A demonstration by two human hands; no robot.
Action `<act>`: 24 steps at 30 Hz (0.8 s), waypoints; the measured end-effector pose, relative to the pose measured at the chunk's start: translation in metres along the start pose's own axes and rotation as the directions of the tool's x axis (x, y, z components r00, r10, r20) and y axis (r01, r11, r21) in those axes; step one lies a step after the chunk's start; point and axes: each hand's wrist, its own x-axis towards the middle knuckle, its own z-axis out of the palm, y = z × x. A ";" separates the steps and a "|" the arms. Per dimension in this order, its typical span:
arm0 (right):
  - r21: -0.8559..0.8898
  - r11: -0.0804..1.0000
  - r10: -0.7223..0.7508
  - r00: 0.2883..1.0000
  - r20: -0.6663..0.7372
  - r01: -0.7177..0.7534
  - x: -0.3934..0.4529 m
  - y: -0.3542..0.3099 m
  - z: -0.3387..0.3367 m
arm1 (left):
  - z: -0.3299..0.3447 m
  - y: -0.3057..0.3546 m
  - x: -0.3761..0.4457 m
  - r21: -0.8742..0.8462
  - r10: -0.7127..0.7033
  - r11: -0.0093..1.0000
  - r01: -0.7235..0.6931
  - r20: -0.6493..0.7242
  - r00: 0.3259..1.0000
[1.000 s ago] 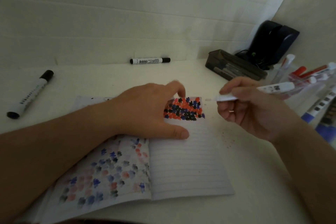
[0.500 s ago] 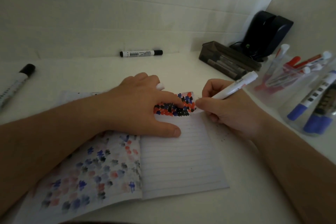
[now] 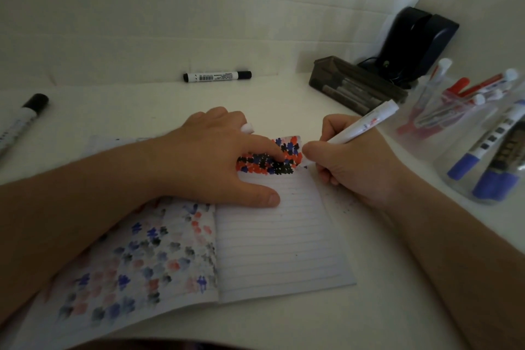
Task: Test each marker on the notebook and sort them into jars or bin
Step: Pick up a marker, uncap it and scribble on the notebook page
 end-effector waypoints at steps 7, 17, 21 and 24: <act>0.066 0.998 0.008 1.000 0.004 -0.008 0.001 0.002 -0.001 | 0.001 0.000 0.000 -0.006 -0.006 1.000 0.006 0.004 1.000; 0.039 0.999 0.006 1.000 -0.010 -0.005 0.001 0.000 -0.001 | 0.000 -0.001 0.000 -0.002 0.005 1.000 -0.005 -0.008 1.000; 0.034 0.999 -0.006 1.000 -0.002 0.006 0.001 0.002 0.000 | 0.001 -0.001 0.000 -0.001 -0.009 1.000 0.009 0.002 1.000; -0.002 1.000 -0.012 1.000 0.002 0.012 0.000 0.001 0.001 | -0.001 0.000 0.000 -0.006 -0.008 1.000 0.008 0.004 1.000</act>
